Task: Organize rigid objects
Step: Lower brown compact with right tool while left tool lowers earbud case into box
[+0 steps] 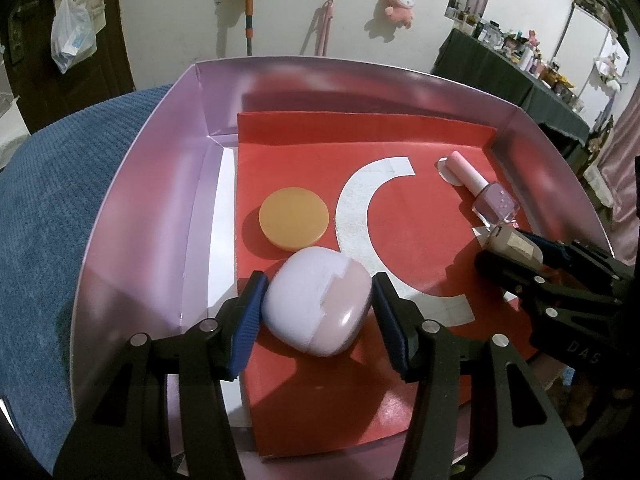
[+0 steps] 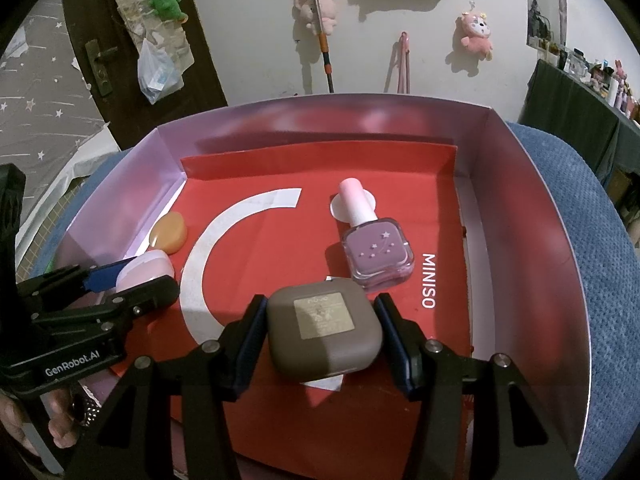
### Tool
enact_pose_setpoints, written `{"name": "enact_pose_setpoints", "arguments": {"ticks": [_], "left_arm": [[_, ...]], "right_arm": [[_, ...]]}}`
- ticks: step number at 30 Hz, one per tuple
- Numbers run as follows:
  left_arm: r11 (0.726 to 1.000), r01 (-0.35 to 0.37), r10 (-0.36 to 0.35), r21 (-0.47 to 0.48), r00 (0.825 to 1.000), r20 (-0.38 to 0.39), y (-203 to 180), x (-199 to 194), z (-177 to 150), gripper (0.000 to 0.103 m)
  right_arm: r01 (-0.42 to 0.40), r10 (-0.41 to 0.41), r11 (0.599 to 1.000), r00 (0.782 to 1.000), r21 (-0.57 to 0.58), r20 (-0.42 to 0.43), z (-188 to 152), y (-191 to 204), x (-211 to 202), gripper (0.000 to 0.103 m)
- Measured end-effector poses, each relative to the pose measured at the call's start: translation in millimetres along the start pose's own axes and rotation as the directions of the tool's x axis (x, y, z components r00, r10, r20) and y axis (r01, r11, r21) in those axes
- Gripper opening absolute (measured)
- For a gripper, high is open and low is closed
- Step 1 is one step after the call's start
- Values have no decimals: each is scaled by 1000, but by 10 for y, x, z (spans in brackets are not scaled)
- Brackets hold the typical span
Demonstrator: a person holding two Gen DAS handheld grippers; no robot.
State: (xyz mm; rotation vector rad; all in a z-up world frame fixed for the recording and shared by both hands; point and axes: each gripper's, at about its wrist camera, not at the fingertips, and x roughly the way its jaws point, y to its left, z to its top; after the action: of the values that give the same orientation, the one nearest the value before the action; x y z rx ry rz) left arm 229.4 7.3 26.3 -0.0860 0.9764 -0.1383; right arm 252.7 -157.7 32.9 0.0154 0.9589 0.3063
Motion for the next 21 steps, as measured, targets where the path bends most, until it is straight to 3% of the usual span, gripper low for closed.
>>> {"name": "enact_pose_setpoints", "arguments": {"ticks": [10,21], "left_arm": [[1000,12,-12,11,1000,-4,-8,-17,-36,60],[1000,2,-2,30,1000,0,-47,-19,-32,64]], "right_arm": [[-1,1,1000,1000,1,2,5,6,3,58],[-9,10,1000,1000,-3,12,4,23,-65,66]]}}
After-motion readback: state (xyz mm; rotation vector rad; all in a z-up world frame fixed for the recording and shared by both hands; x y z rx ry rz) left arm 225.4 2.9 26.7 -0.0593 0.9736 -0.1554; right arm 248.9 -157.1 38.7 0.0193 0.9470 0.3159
